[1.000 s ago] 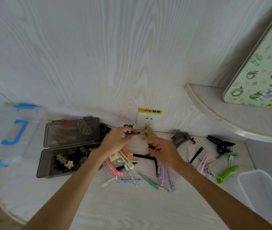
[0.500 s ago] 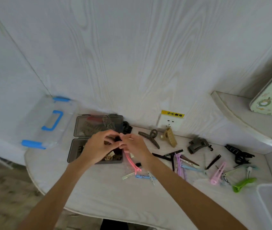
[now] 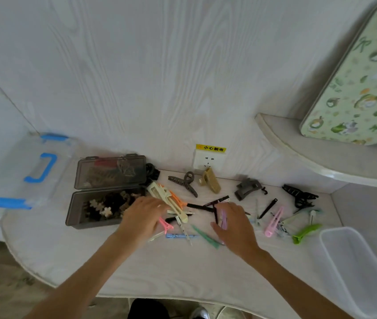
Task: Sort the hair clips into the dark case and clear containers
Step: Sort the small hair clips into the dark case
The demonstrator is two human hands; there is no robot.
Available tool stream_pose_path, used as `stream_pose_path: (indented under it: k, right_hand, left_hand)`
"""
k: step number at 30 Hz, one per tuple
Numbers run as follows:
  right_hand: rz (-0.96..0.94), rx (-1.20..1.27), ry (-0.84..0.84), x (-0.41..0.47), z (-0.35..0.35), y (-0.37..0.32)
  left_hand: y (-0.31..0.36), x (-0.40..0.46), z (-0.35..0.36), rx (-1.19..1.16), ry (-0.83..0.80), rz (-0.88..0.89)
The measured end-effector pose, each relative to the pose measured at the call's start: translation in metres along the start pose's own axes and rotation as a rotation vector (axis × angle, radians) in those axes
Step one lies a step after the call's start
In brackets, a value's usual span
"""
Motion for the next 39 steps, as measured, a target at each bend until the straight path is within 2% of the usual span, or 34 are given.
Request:
stream_pose_path:
  k: [3, 6, 8, 11, 13, 16, 18, 22, 26, 31, 35, 39]
  right_hand:
    - [0.110, -0.155, -0.178, -0.003, 0.001, 0.039]
    - [0.135, -0.185, -0.284, -0.004, 0.009, 0.051]
    - [0.106, -0.205, -0.279, 0.001, 0.009, 0.048]
    - [0.070, -0.237, -0.168, 0.015, 0.001, 0.039]
    - [0.008, -0.258, -0.056, 0.024, -0.007, 0.025]
    - [-0.131, -0.219, 0.104, 0.030, -0.014, -0.007]
    - [-0.221, -0.142, 0.132, 0.032, -0.010, -0.032]
    - [-0.360, -0.066, 0.059, 0.042, 0.011, -0.080]
    - [-0.390, -0.029, 0.018, 0.055, 0.035, -0.132]
    - [-0.135, 0.005, -0.213, 0.074, 0.068, -0.157]
    - [-0.135, -0.041, -0.189, 0.092, 0.073, -0.177]
    - [-0.078, 0.010, -0.187, 0.108, 0.075, -0.173]
  left_hand:
    - [0.019, 0.016, 0.019, 0.343, -0.228, -0.060]
    - [0.020, 0.027, 0.030, 0.299, -0.321, -0.193]
    - [0.023, 0.031, 0.027, 0.213, -0.304, -0.183]
    - [0.019, 0.036, 0.028, -0.096, -0.289, -0.191]
    - [0.017, 0.036, 0.026, -0.300, -0.230, -0.244]
    - [0.013, 0.026, 0.015, -0.460, -0.084, -0.311]
    - [0.004, 0.014, 0.002, -0.481, 0.020, -0.356]
    - [-0.036, -0.018, -0.024, -0.405, 0.190, -0.469]
    - [-0.083, -0.062, -0.048, -0.317, 0.318, -0.647]
    - [-0.114, -0.090, -0.049, -0.300, 0.289, -0.782]
    - [-0.143, -0.098, -0.051, -0.358, 0.263, -0.862]
    - [-0.155, -0.090, -0.048, -0.370, 0.071, -0.916]
Point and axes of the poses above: each hand's wrist, its own x-axis towards the middle knuckle, its own z-axis out of the palm, y = z × x, the point moved 5 cm from there along x, towards the middle knuckle, and after that the axes turned 5 degrees about -x, right-handed, at the moved point
